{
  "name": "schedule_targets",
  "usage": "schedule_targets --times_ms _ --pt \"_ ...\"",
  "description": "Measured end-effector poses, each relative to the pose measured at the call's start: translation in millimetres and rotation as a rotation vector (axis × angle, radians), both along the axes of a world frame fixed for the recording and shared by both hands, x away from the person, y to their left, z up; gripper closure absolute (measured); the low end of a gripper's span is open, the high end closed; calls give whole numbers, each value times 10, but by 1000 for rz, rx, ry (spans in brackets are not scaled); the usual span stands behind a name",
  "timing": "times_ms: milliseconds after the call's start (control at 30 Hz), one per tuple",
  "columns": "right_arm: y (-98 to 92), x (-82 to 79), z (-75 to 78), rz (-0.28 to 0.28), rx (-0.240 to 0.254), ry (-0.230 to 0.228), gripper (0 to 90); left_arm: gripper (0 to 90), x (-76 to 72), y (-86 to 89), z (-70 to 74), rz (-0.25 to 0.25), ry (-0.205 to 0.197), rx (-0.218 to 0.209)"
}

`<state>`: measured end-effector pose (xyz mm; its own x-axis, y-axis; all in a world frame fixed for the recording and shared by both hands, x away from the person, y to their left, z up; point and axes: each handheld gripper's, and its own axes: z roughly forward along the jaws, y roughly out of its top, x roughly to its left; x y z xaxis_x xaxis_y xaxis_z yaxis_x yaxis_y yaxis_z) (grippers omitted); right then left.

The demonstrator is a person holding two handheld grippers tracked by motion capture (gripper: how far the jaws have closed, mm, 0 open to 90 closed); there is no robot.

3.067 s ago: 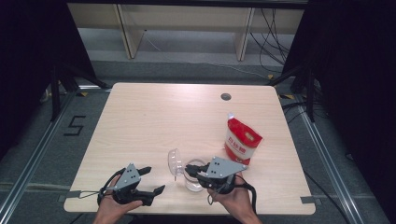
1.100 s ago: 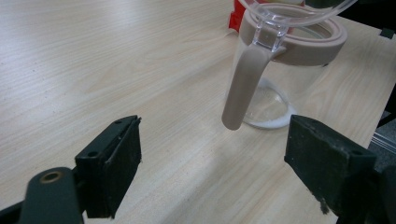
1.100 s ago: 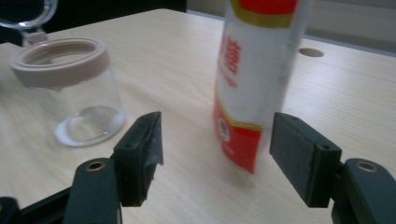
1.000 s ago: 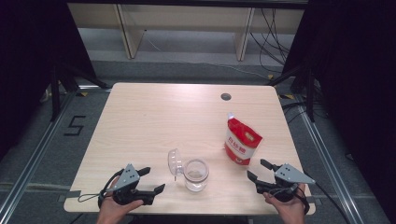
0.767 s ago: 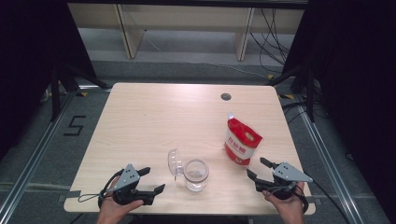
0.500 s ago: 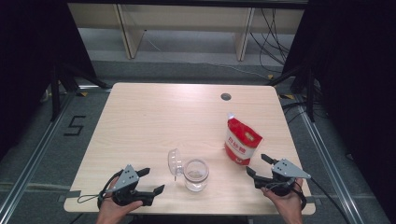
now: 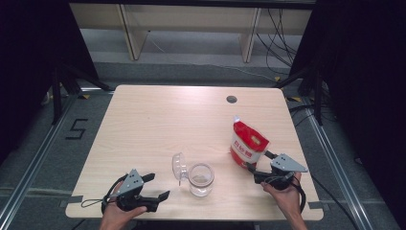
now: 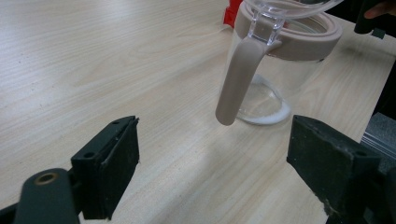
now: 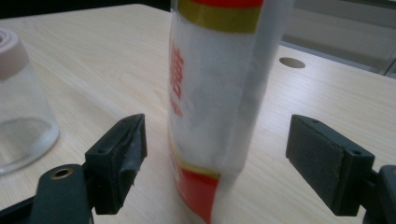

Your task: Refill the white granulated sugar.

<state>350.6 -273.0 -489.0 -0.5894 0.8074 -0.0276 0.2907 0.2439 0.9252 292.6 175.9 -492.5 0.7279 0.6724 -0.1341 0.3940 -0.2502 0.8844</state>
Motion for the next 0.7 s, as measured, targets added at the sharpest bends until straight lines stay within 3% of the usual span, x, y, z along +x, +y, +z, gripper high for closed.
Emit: schedule_targets --times_ms 200,333,367,400,467,500,600,700 --pt "68 127 -32 4 32 -43 155 163 3 5 3 1 -6 -5" --pt "95 150 -51 9 76 -22 156 163 6 8 9 0 -13 -14" --pt "89 182 -59 19 67 -55 157 163 5 8 9 1 -13 -11" --pt "109 175 -62 8 90 -35 158 162 2 11 14 5 -13 2" --pt "110 214 -74 17 55 -54 164 162 4 8 9 5 -15 10" --pt "136 215 -84 -14 58 -59 168 162 4 -6 1 1 -12 -10" --pt "153 245 -108 -2 79 -40 186 163 4 -4 2 1 -10 -6" --pt "145 268 -105 -2 56 -106 208 163 1 -1 4 1 -11 -1"
